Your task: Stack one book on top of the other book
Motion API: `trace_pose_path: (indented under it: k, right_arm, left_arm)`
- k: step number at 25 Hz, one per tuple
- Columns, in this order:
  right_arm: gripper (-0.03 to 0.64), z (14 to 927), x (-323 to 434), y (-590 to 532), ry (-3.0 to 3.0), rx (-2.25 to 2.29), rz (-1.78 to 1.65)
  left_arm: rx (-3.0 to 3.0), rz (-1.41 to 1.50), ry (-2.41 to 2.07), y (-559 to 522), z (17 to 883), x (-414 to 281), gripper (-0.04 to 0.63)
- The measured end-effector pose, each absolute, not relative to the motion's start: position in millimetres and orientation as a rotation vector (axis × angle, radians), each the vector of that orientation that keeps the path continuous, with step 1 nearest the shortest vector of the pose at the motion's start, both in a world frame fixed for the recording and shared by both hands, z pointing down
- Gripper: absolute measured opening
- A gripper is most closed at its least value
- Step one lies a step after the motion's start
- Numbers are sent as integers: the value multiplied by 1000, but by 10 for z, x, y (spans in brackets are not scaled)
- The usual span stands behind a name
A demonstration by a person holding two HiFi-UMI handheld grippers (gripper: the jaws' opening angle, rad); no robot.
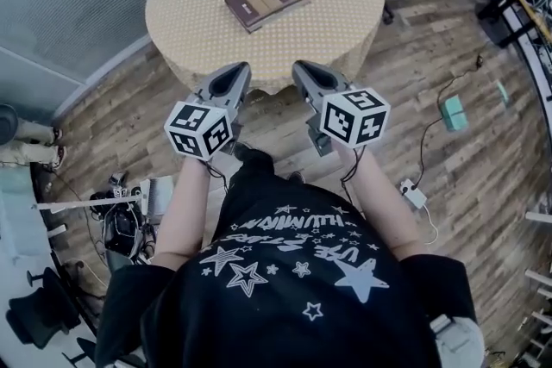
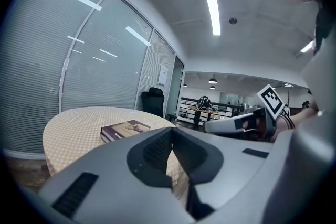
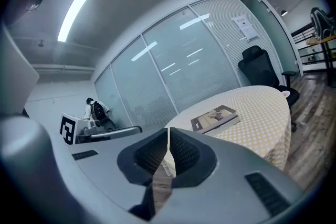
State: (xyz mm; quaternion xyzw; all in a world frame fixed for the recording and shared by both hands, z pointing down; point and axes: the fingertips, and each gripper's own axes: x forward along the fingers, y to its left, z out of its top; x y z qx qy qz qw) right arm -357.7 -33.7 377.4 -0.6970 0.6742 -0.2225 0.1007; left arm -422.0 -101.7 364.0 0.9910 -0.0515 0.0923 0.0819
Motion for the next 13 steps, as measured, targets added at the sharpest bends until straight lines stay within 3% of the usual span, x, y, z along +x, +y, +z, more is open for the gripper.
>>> trace_pose_path:
  k: [13]
  right_arm:
    - [29,3683,-3538,-499,2007,-2058,-615]
  left_arm:
    - [2946,294,-65,-1143,3599,-4107,9]
